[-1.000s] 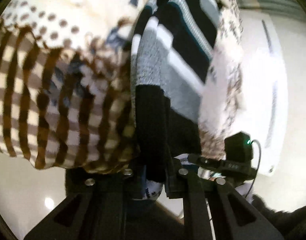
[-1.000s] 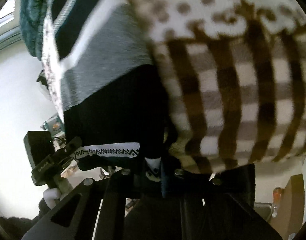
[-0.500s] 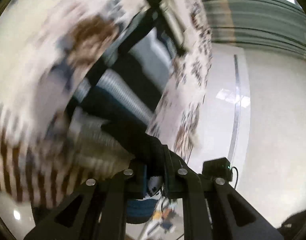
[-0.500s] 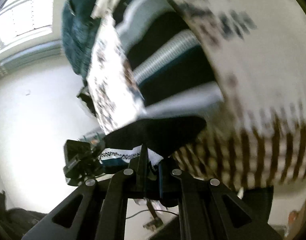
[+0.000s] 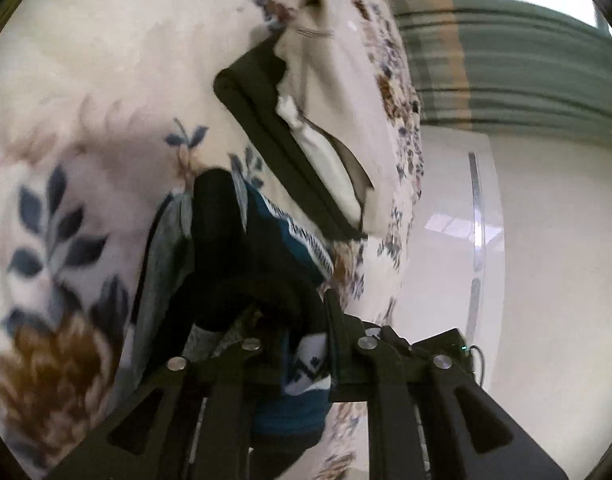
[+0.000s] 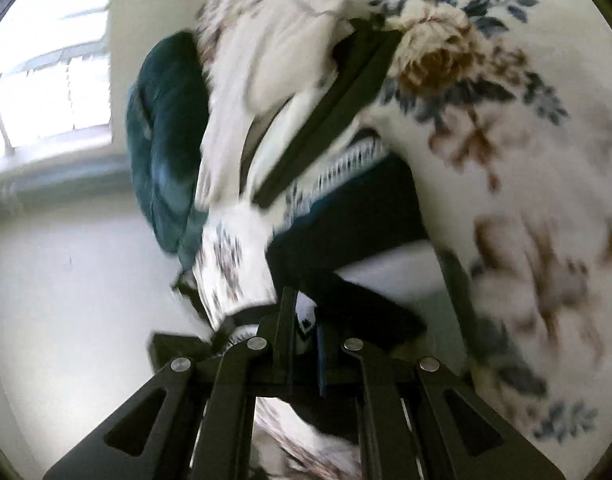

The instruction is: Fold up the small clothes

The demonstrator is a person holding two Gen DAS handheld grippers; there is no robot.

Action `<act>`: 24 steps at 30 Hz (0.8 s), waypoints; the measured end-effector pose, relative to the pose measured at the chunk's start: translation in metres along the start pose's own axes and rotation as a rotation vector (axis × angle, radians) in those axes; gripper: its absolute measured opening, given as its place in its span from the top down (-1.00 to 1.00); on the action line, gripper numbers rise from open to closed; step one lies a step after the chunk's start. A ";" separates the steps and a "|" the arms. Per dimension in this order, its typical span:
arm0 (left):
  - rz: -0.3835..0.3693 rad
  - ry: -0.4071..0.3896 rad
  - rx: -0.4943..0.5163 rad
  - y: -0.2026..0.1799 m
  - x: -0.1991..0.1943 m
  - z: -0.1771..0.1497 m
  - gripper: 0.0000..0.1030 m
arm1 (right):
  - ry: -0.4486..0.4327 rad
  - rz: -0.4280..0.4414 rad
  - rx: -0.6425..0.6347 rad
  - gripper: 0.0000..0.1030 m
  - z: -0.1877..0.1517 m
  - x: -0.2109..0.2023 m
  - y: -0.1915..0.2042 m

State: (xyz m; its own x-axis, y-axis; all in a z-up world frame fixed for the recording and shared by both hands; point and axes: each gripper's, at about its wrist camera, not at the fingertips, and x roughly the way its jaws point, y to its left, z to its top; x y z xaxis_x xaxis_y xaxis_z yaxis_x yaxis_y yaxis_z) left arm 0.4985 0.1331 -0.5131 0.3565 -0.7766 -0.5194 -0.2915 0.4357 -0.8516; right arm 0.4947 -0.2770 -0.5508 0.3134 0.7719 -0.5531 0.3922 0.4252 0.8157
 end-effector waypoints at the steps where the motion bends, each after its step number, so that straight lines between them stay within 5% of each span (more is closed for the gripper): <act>1: -0.014 -0.004 -0.020 0.004 0.001 0.005 0.48 | 0.001 0.011 0.021 0.77 0.009 0.006 -0.001; 5: -0.096 -0.032 -0.126 0.019 0.000 0.020 0.06 | -0.005 0.052 0.108 0.74 0.032 0.028 -0.003; 10: -0.138 -0.049 -0.179 0.029 0.001 0.031 0.04 | -0.019 0.086 0.190 0.47 0.045 0.049 -0.007; 12: -0.140 -0.062 -0.168 0.029 0.000 0.035 0.04 | -0.040 0.125 0.206 0.07 0.048 0.050 -0.009; 17: -0.139 -0.101 -0.165 0.033 -0.009 0.046 -0.01 | -0.048 0.073 0.165 -0.01 0.055 0.054 -0.002; 24: 0.075 -0.130 0.088 0.010 -0.029 0.028 -0.15 | -0.070 -0.072 -0.041 -0.59 0.067 0.041 0.032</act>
State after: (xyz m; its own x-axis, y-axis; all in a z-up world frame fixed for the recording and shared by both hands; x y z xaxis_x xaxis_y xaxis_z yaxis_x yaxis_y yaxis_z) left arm 0.5099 0.1728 -0.5087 0.4505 -0.6777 -0.5812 -0.2444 0.5325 -0.8104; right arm 0.5778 -0.2634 -0.5592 0.3460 0.7042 -0.6200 0.3803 0.4988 0.7788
